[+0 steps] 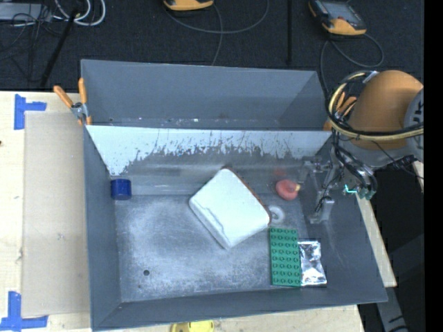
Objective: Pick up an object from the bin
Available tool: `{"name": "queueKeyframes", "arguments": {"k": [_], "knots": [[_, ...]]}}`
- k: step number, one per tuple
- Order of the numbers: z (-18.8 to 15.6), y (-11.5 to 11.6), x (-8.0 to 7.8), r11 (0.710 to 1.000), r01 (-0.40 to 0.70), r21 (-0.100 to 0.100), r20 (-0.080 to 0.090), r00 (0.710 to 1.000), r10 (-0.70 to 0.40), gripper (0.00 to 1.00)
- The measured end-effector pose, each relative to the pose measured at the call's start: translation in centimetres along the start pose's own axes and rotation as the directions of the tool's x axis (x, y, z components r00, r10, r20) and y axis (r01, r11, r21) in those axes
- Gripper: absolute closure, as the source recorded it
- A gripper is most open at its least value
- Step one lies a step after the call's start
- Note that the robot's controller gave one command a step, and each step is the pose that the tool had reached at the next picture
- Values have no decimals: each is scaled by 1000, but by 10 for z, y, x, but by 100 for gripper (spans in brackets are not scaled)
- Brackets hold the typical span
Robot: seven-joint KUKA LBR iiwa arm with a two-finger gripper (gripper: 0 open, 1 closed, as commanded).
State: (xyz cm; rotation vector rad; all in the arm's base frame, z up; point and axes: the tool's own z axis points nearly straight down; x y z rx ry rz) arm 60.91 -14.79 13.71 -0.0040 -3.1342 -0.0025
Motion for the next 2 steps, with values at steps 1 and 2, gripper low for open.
{"name": "queueKeyframes", "arguments": {"k": [1,2], "knots": [[68,-4,-9,931,-365,-1,7,931,365,0],[36,1,-10,865,-501,-4,10,865,501,0]]}}
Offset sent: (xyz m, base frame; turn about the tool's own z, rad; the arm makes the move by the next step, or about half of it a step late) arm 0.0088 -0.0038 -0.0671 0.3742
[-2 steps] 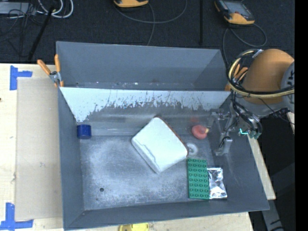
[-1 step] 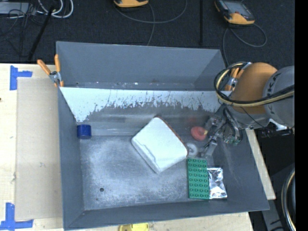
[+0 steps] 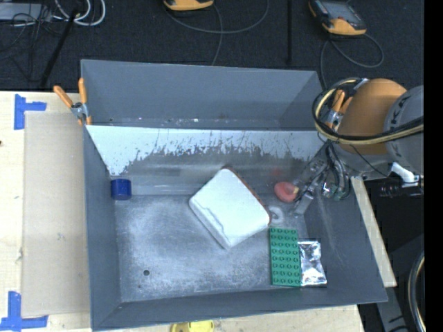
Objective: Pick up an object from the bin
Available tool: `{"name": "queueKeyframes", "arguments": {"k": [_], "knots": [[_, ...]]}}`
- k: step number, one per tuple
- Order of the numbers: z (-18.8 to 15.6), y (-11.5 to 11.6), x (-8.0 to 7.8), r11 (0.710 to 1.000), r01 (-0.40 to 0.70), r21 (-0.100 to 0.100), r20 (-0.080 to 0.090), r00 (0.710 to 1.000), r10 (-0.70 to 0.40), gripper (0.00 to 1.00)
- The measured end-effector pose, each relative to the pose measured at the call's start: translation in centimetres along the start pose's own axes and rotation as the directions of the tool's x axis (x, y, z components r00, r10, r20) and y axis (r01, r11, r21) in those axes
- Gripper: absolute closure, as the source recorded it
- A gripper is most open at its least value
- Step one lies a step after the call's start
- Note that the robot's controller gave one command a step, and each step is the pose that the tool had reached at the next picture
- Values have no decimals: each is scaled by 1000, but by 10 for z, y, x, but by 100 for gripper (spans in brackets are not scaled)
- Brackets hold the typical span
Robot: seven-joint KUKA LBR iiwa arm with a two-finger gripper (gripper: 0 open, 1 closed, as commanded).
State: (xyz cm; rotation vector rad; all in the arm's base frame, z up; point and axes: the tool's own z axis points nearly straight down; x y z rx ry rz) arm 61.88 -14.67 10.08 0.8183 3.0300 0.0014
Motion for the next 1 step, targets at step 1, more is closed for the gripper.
{"name": "queueKeyframes", "arguments": {"k": [1], "knots": [[1,-3,-5,994,-111,1,-2,994,111,0]]}}
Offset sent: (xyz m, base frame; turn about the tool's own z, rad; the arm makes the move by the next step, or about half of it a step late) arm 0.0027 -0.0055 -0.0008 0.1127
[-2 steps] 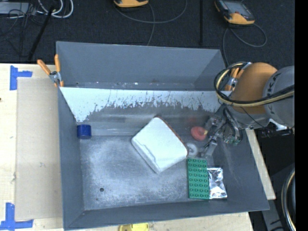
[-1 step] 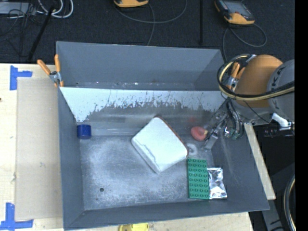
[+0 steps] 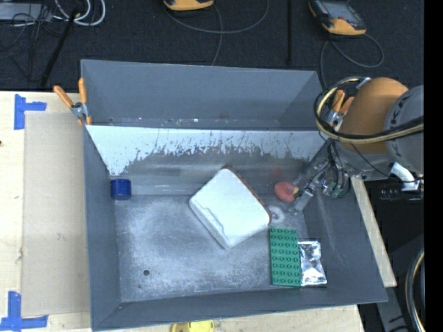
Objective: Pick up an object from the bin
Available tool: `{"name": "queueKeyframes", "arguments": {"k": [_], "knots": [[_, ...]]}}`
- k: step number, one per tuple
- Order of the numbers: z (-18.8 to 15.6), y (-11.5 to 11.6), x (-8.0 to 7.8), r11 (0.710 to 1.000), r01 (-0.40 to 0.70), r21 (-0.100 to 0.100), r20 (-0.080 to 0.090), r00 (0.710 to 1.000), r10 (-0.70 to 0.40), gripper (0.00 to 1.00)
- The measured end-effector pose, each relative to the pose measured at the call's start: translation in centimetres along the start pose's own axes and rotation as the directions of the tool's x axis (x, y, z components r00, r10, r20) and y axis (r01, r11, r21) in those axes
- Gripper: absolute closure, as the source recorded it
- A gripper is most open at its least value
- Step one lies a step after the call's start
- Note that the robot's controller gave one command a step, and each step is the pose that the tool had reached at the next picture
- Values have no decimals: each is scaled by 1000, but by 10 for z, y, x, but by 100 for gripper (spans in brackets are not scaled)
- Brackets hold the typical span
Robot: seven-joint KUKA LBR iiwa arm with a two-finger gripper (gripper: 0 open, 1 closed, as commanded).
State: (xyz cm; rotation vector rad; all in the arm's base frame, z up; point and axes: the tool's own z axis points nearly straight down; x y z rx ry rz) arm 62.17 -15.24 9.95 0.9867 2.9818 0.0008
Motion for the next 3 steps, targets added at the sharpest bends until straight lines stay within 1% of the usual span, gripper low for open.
{"name": "queueKeyframes", "arguments": {"k": [1,2,3], "knots": [[26,16,5,982,-188,-16,-6,982,188,0],[26,18,6,983,-181,-17,-7,983,181,0],[21,18,4,983,-180,-17,-6,984,180,100]]}}
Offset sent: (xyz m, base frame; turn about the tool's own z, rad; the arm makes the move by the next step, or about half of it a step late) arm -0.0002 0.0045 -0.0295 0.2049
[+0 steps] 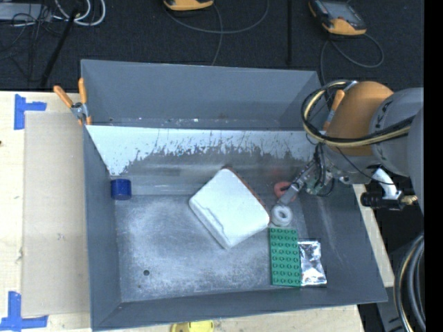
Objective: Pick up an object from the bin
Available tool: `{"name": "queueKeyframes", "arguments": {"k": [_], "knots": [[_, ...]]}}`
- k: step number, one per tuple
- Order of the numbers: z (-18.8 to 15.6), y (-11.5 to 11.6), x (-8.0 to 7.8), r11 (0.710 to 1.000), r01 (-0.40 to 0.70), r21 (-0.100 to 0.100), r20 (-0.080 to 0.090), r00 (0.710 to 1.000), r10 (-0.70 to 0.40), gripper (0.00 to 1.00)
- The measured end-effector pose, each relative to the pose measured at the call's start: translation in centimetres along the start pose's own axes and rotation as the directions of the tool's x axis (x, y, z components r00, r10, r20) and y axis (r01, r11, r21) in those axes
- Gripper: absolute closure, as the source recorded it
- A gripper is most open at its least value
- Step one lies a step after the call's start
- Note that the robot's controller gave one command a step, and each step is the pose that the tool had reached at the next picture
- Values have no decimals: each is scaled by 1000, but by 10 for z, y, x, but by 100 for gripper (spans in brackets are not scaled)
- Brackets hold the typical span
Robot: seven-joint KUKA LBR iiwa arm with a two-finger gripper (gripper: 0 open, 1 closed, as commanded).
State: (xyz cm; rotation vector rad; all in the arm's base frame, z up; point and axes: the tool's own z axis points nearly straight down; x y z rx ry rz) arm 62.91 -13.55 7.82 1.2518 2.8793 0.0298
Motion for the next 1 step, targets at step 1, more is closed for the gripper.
{"name": "queueKeyframes", "arguments": {"k": [1], "knots": [[-82,3,-1,1000,6,14,13,1000,-6,100]]}}
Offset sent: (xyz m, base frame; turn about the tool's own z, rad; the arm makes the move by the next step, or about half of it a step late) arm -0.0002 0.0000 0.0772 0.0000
